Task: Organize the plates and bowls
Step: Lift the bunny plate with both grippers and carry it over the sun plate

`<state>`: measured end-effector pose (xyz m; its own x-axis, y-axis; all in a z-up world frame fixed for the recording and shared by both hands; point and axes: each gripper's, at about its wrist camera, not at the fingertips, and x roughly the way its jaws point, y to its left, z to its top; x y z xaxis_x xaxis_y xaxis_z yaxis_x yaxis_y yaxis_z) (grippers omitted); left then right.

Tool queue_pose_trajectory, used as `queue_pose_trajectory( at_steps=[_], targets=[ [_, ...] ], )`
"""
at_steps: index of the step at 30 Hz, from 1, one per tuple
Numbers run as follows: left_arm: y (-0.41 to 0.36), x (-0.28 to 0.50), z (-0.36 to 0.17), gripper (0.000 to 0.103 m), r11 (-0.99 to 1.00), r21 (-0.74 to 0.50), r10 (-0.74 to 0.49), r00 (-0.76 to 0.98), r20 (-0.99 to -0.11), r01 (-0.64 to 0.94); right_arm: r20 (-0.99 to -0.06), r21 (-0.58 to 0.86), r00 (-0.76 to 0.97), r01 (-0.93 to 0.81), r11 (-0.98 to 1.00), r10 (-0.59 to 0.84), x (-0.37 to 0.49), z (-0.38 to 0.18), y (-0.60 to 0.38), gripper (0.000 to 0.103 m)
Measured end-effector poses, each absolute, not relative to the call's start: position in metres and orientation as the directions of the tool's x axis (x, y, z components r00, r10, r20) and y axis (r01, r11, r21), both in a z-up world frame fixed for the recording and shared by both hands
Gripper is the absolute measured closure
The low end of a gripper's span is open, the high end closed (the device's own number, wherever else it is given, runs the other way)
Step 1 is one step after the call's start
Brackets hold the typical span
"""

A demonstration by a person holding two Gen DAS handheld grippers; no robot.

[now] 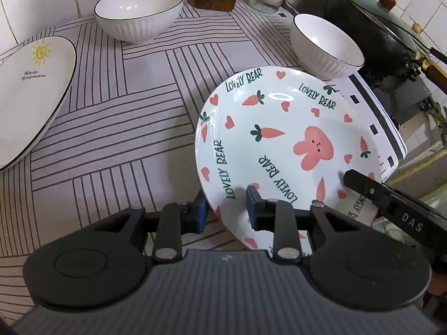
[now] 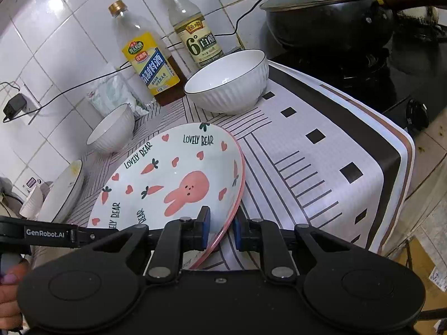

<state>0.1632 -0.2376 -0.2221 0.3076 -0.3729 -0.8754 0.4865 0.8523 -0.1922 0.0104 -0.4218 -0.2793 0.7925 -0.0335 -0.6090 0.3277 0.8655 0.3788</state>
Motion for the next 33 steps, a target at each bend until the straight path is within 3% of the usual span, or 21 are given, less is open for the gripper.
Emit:
queue_pose_trajectory(
  at_steps=[11, 33],
  targets=[
    [-0.210, 0.147, -0.194, 0.077, 0.832, -0.153, -0.356, 0.302, -0.884, 0.533, -0.650, 0.359, 0.758, 0.239, 0.902, 0.058, 0.005, -0.250, -0.399, 0.081],
    [-0.083, 0.125, -0.115, 0.076, 0.908, -0.199, -0.354, 0.423, -0.834, 0.368, -0.599, 0.290, 0.776, -0.020, 0.957, 0.198, 0.027, -0.169, -0.297, 0.080]
  ],
)
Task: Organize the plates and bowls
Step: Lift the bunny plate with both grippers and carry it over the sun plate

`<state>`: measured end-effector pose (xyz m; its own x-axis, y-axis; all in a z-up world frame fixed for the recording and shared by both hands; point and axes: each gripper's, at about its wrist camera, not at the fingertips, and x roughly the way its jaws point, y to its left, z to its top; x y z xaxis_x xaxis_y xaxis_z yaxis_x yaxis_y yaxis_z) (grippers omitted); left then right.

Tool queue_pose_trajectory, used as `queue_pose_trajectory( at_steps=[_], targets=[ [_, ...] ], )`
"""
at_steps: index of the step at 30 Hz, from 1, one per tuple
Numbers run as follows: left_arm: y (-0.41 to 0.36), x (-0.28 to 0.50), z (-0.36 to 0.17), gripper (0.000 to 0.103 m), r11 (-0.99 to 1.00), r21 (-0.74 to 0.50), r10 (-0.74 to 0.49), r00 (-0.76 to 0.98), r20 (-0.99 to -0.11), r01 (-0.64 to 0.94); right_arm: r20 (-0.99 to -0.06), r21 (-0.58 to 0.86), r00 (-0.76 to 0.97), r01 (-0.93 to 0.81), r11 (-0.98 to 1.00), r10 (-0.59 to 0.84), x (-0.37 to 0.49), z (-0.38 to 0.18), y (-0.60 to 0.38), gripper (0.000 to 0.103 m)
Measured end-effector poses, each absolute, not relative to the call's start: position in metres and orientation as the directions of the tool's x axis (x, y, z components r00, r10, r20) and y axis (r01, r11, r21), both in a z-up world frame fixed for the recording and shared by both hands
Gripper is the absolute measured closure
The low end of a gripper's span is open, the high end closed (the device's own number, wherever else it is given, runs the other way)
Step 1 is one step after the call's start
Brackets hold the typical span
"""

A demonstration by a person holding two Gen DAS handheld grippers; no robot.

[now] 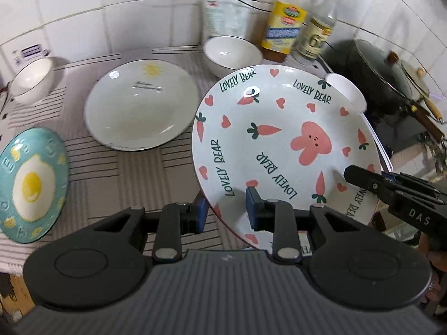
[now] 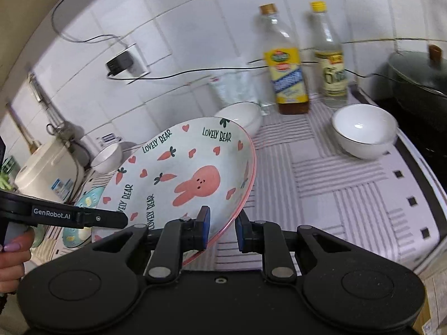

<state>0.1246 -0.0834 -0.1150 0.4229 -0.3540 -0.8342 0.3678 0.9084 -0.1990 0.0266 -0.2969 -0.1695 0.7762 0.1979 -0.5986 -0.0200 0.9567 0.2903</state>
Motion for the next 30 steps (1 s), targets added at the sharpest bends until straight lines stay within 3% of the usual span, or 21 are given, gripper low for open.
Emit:
queue_pose_trajectory(
  at_steps=[17, 30],
  targets=[
    [0.002, 0.181, -0.123, 0.076, 0.968, -0.192, -0.244, 0.442, -0.863, 0.161, -0.620, 0.317, 0.688, -0.218, 0.923, 0.376, 0.137, -0.181, -0.232, 0.079],
    [0.020, 0.272, -0.180, 0.075, 0.983, -0.160, -0.182, 0.333, -0.925, 0.092, -0.686, 0.365, 0.615, -0.173, 0.915, 0.390, 0.223, -0.239, -0.217, 0.079]
  ],
)
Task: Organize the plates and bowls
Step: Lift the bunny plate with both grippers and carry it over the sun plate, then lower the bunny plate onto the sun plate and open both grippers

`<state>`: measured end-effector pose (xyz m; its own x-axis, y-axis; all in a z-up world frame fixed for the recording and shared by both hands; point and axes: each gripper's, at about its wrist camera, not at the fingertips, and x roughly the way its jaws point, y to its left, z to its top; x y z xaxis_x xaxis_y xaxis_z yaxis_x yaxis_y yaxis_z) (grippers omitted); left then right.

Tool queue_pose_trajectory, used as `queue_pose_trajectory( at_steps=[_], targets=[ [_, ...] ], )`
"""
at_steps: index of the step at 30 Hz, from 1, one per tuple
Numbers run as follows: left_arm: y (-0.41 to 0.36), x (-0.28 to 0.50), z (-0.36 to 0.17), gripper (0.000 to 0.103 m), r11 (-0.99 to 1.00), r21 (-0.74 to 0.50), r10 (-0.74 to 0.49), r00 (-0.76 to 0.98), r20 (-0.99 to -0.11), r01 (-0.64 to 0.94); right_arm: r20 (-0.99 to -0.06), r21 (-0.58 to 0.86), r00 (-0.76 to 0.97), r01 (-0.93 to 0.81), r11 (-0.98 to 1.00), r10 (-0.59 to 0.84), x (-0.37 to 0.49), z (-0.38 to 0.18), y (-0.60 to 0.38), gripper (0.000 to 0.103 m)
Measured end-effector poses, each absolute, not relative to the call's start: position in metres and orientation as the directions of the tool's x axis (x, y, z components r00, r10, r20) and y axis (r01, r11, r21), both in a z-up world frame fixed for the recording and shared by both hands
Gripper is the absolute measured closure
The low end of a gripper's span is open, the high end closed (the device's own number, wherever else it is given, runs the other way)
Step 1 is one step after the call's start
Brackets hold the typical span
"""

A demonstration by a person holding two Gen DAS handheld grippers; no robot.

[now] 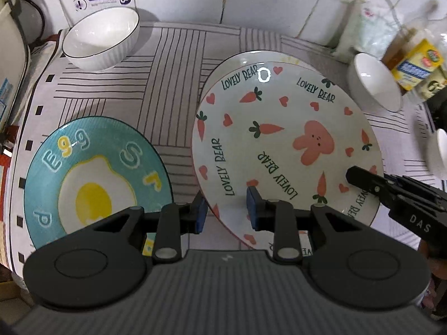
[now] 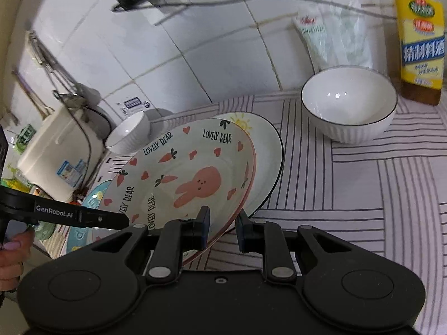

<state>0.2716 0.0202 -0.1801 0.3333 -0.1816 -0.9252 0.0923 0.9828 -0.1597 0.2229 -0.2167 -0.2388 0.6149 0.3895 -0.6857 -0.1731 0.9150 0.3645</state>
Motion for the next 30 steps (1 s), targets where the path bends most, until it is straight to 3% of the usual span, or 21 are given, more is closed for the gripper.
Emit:
queue_pose_trajectory(
  at_steps=[17, 30],
  targets=[
    [0.022, 0.326, -0.207, 0.073, 0.988, -0.138, -0.150, 0.235, -0.960, 0.066, -0.746, 0.283, 0.595, -0.123, 0.951, 0.299, 0.261, -0.249, -0.202, 0.079],
    [0.009, 0.325, -0.213, 0.074, 0.994, -0.085, -0.097, 0.229, -0.969, 0.065, -0.826, -0.022, 0.563, -0.086, 0.996, 0.031, 0.262, -0.234, -0.152, 0.063]
  ],
)
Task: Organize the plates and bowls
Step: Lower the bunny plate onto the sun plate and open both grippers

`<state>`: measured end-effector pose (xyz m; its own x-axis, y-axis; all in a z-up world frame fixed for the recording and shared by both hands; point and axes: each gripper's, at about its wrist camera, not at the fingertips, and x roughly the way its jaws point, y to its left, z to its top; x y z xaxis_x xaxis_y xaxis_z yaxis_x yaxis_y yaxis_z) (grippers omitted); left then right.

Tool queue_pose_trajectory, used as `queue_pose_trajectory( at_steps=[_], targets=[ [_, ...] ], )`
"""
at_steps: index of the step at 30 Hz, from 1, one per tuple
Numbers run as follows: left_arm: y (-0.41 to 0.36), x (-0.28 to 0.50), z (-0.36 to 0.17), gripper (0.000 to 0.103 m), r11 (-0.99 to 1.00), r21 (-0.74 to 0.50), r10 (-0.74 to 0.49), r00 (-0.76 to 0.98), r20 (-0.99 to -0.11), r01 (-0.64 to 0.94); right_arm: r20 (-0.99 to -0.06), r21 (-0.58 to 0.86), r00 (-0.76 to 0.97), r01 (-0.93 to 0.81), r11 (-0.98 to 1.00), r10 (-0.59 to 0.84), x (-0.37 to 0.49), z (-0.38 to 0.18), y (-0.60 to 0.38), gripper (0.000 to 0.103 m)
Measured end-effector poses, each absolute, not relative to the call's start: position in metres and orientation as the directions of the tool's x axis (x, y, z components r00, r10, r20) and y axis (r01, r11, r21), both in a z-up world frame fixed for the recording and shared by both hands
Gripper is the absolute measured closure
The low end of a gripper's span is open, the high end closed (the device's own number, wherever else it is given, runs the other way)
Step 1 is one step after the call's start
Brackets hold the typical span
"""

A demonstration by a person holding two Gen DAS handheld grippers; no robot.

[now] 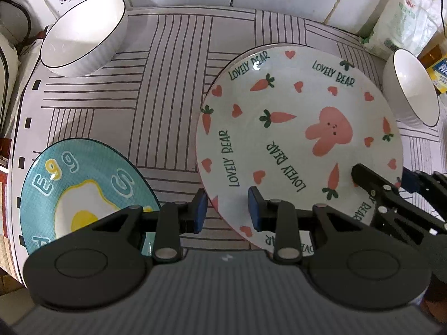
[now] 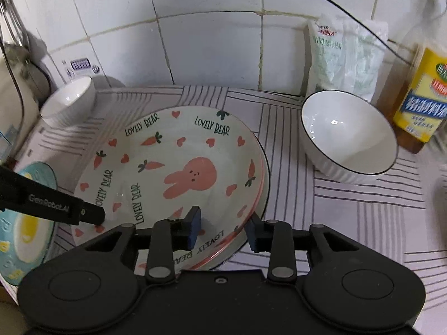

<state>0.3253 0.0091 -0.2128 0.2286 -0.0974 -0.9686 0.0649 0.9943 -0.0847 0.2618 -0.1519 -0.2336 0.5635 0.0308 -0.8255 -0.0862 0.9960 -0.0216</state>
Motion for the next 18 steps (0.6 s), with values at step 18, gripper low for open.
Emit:
queue_pose_trajectory(
  at_steps=[18],
  targets=[
    [0.012, 0.279, -0.175, 0.075, 0.997, -0.050, -0.069, 0.327, -0.942, 0.066, -0.748, 0.072, 0.655, -0.079, 0.994, 0.106, 0.210, -0.224, -0.167, 0.065]
  ],
)
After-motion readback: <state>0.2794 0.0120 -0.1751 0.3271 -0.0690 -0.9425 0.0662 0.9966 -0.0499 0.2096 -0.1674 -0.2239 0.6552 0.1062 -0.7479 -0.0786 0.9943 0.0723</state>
